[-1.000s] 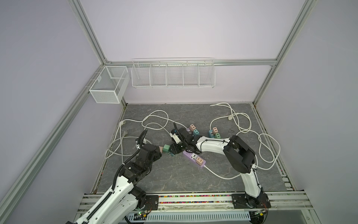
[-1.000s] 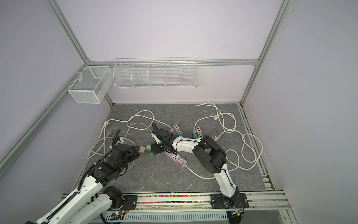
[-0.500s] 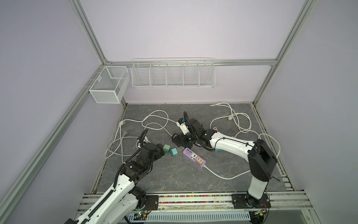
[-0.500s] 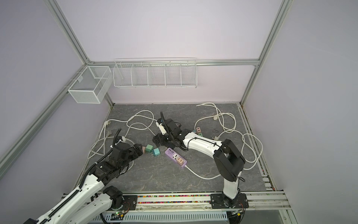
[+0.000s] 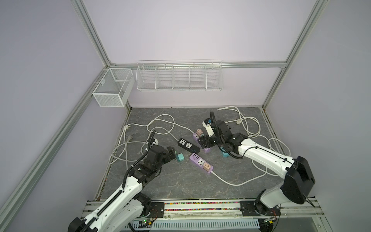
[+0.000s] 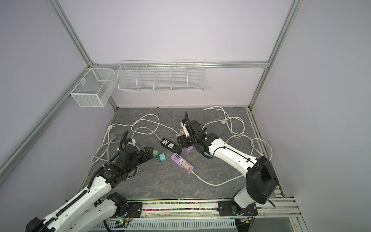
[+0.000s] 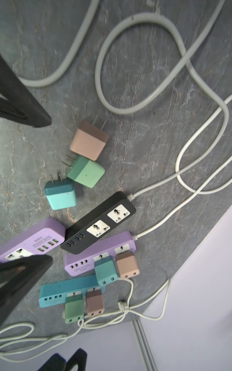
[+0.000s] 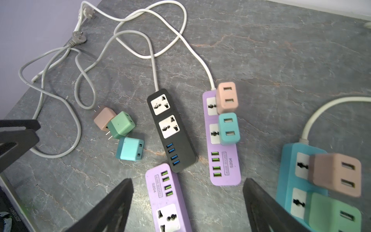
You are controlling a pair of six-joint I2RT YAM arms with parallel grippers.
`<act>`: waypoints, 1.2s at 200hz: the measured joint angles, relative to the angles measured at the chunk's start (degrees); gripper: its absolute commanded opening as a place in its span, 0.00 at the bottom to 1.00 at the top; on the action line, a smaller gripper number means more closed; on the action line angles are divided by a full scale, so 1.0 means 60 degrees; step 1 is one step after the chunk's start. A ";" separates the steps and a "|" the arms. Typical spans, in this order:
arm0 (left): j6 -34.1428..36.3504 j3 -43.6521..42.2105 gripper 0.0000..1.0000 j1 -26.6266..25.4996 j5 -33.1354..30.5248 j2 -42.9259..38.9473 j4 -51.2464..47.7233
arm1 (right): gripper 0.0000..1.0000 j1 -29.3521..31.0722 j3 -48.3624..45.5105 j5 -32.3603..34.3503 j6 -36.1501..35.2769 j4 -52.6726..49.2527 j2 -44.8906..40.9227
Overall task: Pull the plug off the socket
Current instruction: 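Open the right gripper and draw it back while the left gripper withdraws, then close the right gripper on the pink adapter while the left gripper holds the purple strip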
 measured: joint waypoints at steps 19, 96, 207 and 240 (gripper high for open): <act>-0.0058 -0.0189 0.95 -0.0004 0.0517 0.0310 0.0627 | 0.89 -0.0211 -0.0302 -0.0069 0.0015 -0.0350 -0.0324; -0.0627 -0.0412 0.88 -0.1406 0.1126 0.1985 0.1803 | 0.91 0.0419 -0.1213 -0.0601 -0.0350 -0.1202 -0.1009; -0.1304 -0.0342 0.73 -0.2222 0.2240 0.4601 0.3767 | 0.92 0.1978 -0.1545 -0.0168 -0.0583 -0.2568 -0.1075; -0.1282 -0.0299 0.67 -0.2222 0.2455 0.5002 0.4091 | 0.85 0.2204 -0.1566 0.0084 -0.0674 -0.2550 -0.0918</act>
